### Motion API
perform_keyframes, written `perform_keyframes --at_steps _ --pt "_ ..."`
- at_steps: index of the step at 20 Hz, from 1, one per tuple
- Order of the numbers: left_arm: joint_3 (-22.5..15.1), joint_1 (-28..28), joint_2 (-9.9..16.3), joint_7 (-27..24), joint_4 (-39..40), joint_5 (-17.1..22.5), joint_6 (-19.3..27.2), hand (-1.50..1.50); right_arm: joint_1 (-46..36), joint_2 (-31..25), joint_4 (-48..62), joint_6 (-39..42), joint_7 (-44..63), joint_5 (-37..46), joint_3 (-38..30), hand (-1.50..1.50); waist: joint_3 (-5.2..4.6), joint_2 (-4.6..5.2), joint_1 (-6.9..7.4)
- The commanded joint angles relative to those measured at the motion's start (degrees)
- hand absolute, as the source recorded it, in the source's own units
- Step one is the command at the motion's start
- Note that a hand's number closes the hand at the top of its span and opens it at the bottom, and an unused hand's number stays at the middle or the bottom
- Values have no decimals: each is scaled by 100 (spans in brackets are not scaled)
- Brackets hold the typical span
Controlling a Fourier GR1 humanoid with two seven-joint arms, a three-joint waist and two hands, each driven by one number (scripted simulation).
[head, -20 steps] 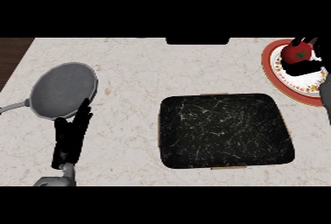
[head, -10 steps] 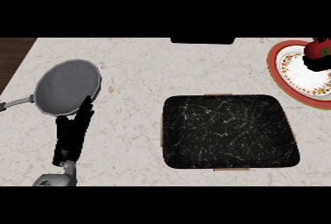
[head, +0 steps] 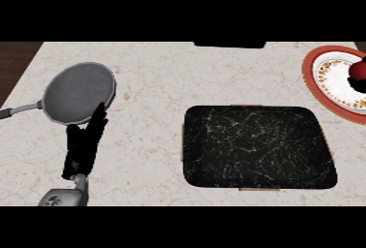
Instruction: Pick the tomato from the tray and place it in the plate
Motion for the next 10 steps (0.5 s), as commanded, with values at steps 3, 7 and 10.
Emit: perform_keyframes --at_steps 3,7,10 --pt "24 -110 40 -107 113 -9 -69 0 -95 -158 592 758 -96 52 29 150 10 55 110" --pt "153 -39 239 162 -173 188 -277 0 105 -458 864 1497 -176 256 237 -150 12 17 107" --pt "-10 -55 25 12 -27 -8 -79 0 231 -478 858 1731 -723 211 211 -150 23 49 92"
